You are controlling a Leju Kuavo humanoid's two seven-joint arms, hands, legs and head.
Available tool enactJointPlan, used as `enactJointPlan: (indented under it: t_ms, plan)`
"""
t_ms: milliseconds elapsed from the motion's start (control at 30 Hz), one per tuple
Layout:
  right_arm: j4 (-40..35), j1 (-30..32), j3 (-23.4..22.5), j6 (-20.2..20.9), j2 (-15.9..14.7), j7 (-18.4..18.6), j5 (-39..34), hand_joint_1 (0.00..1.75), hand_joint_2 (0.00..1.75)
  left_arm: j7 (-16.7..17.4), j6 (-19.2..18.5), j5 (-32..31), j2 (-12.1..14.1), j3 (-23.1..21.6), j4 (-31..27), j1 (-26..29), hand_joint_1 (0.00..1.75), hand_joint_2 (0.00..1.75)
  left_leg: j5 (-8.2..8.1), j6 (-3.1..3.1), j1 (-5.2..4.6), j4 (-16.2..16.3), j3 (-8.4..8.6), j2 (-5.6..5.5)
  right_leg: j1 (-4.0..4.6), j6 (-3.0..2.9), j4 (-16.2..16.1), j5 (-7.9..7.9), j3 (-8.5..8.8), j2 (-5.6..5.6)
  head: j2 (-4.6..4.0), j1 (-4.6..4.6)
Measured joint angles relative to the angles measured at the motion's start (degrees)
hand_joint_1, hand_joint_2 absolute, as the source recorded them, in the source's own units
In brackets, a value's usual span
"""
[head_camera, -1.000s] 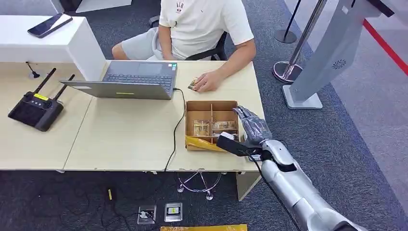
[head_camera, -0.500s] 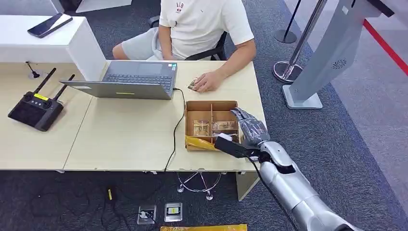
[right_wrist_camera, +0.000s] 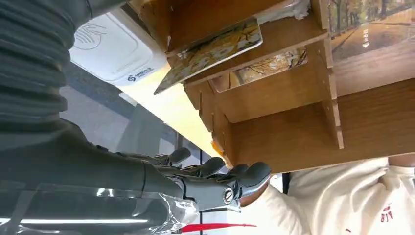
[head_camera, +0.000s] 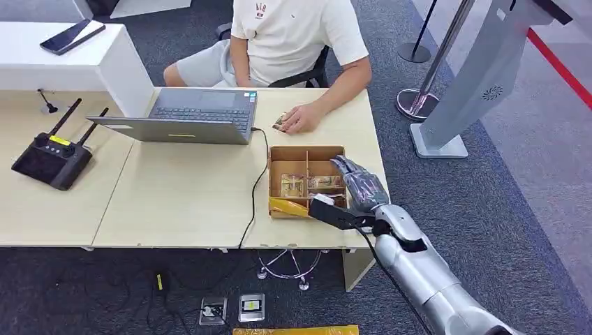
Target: Pass the card to the sensor for recognition and then transmit it.
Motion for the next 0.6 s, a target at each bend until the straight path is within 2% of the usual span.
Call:
enactJointPlan:
  t_ms: [33,600]
  plan:
    - [0.0,0.0,0.1,0.1,0.0,0.0,0.0,1.75,1.75,0.0,0.0,0.0,0.0,0.0,0.0,0.0,0.0,0.0,0.0,0.0,0.0,0.0,0.0,0.0,0.0,0.0,0.0,0.0,0.0,0.0,0.0,0.0]
    - [-0.4,0.1,0.5,2.2,0.0,0.5,-0.7,1.75,1.75,0.0,-0.1,0.0,0.0,0.0,0.0,0.0,0.0,0.0,0.0,0.0,0.0,0.0,0.0,0.0,0.0,0.0,0.0,0.0,0.0,0.0,0.0,0.0]
